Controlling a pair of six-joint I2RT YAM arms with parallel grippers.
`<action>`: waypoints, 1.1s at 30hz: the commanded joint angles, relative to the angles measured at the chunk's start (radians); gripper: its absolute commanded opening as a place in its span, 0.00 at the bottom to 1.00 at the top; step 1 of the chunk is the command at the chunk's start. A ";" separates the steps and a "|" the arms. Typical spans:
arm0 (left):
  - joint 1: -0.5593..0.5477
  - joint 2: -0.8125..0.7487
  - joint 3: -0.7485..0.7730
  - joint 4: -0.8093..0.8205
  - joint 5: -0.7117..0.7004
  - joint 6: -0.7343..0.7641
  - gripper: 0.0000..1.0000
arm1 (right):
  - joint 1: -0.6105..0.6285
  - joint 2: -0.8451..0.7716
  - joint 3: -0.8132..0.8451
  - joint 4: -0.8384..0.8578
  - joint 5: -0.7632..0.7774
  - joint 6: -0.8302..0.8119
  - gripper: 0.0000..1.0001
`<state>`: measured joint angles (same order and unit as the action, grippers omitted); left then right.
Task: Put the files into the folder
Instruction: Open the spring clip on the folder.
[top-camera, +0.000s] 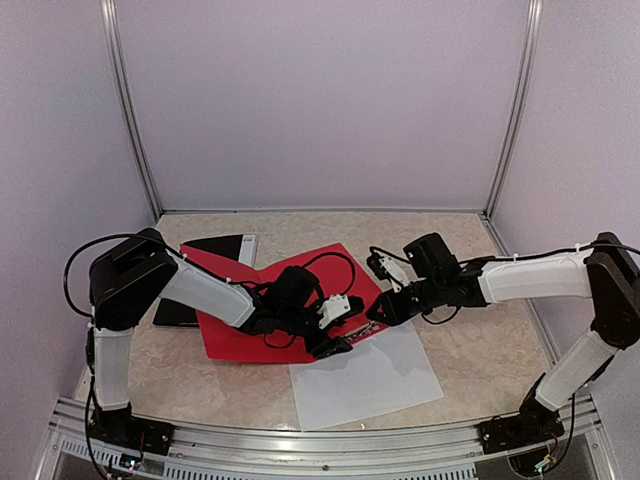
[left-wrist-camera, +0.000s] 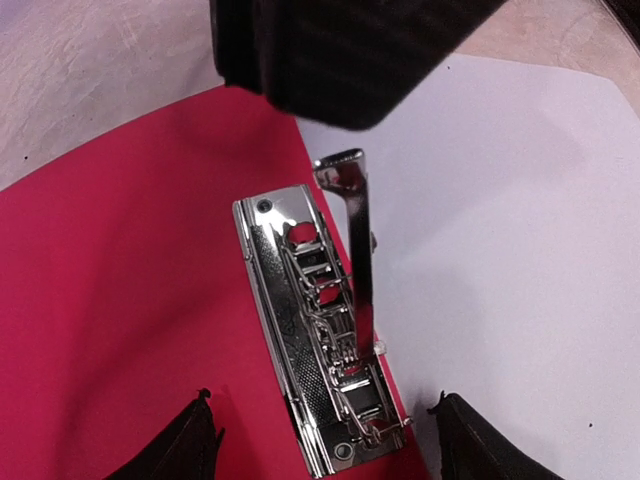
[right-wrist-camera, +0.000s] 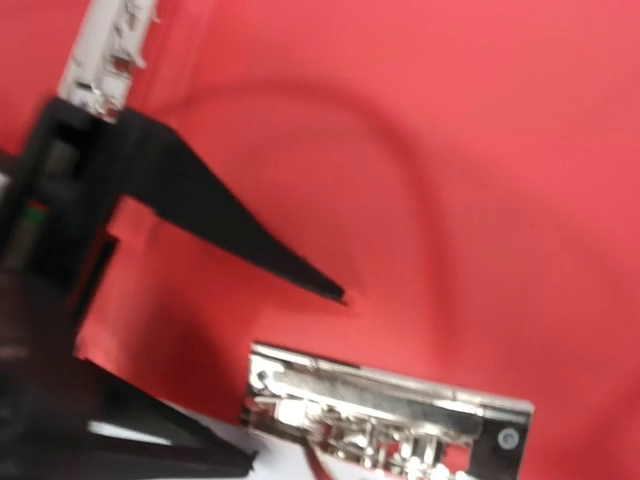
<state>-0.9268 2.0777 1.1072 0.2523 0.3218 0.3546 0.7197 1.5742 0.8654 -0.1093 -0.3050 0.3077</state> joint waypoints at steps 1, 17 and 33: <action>-0.009 -0.043 -0.034 -0.022 -0.022 -0.027 0.74 | 0.011 -0.069 -0.014 0.007 0.003 0.013 0.21; -0.035 -0.019 0.183 -0.137 0.054 -0.033 0.71 | -0.038 -0.186 -0.081 -0.088 0.184 0.079 0.37; -0.062 0.105 0.312 -0.183 0.065 -0.041 0.44 | -0.140 -0.265 -0.174 -0.089 0.186 0.094 0.33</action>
<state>-0.9791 2.1536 1.3876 0.0998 0.3813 0.3168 0.5926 1.3289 0.7147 -0.1894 -0.1188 0.3939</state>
